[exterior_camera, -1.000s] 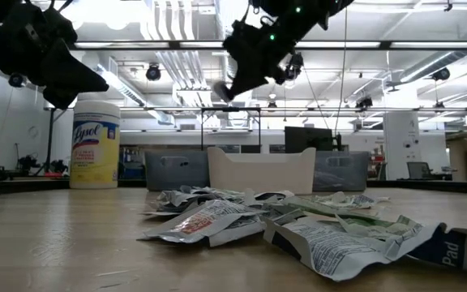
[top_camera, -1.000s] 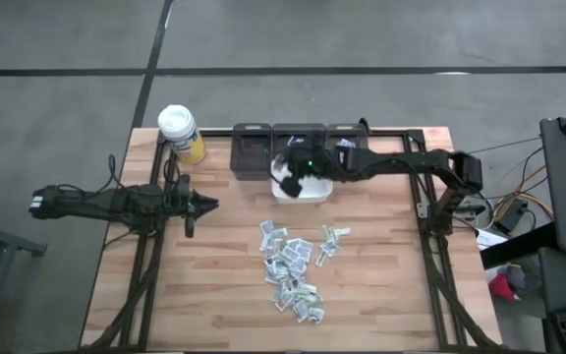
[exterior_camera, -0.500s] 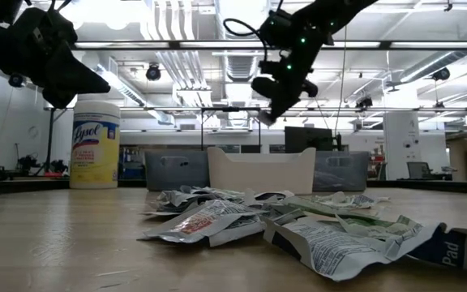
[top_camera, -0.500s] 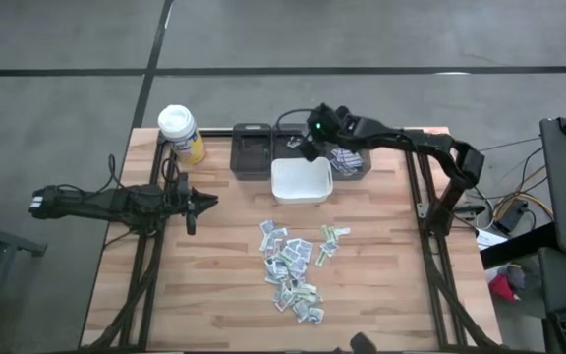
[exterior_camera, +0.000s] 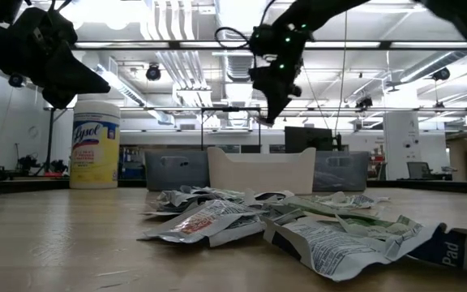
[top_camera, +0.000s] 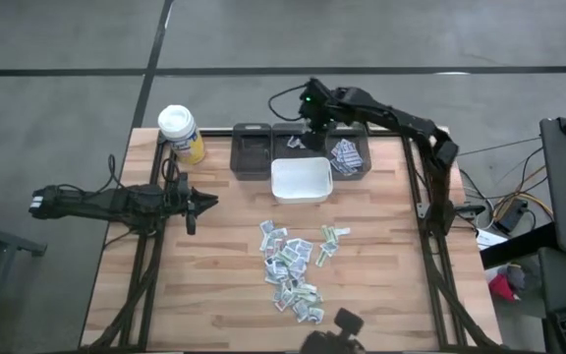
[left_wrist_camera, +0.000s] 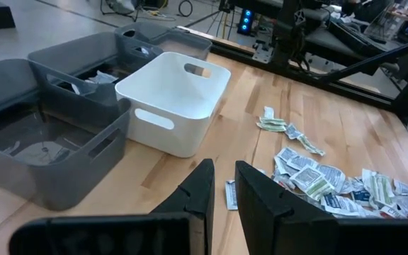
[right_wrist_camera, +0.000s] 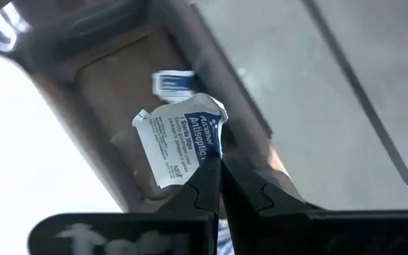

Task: Pick & Place First Aid Supplies
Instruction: Put the alcohol pad into the middle black bin

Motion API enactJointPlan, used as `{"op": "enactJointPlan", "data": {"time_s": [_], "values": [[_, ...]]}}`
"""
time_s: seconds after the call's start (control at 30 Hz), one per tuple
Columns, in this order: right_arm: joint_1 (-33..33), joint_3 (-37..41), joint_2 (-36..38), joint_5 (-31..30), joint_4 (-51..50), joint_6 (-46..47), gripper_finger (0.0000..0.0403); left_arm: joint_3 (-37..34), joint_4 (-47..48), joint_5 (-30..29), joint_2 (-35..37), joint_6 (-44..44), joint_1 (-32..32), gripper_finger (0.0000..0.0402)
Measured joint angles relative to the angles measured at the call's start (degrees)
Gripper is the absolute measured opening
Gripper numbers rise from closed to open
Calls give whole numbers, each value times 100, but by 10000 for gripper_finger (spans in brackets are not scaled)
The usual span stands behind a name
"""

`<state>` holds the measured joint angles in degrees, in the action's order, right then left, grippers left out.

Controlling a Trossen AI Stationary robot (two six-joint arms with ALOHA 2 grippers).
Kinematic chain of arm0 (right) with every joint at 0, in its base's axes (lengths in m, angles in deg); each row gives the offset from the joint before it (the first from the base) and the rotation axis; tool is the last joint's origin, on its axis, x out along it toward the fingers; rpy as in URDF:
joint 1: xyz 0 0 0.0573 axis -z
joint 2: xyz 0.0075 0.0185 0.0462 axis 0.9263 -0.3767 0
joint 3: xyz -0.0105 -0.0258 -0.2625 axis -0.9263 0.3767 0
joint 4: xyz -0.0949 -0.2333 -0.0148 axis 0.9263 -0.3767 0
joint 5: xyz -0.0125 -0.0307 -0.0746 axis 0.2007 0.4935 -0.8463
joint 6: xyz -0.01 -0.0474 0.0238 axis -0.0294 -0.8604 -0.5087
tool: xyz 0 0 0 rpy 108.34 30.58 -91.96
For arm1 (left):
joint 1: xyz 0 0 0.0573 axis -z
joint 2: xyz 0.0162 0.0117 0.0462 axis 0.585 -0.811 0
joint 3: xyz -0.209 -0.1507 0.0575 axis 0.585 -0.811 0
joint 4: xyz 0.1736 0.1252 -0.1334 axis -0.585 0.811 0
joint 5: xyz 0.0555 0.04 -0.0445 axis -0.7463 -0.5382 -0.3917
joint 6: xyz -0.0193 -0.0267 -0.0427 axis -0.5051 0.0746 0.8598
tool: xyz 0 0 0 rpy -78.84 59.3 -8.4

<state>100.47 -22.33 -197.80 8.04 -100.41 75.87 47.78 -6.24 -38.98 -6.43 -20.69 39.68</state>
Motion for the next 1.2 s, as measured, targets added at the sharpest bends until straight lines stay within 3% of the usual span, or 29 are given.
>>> {"op": "enactJointPlan", "data": {"time_s": [0.1,0.4,0.67,1.2], "values": [[10,-704,-614,337,-493,-378,8,-2,2,0,1,4,0,53],[143,-2674,-2422,330,-1753,-890,8,-2,2,0,0,82,0,53],[410,-2587,-2759,336,-1975,-927,8,-2,22,0,0,148,0,53],[514,-2460,-2763,332,-1813,-949,11,-2,59,0,0,176,0,53]]}}
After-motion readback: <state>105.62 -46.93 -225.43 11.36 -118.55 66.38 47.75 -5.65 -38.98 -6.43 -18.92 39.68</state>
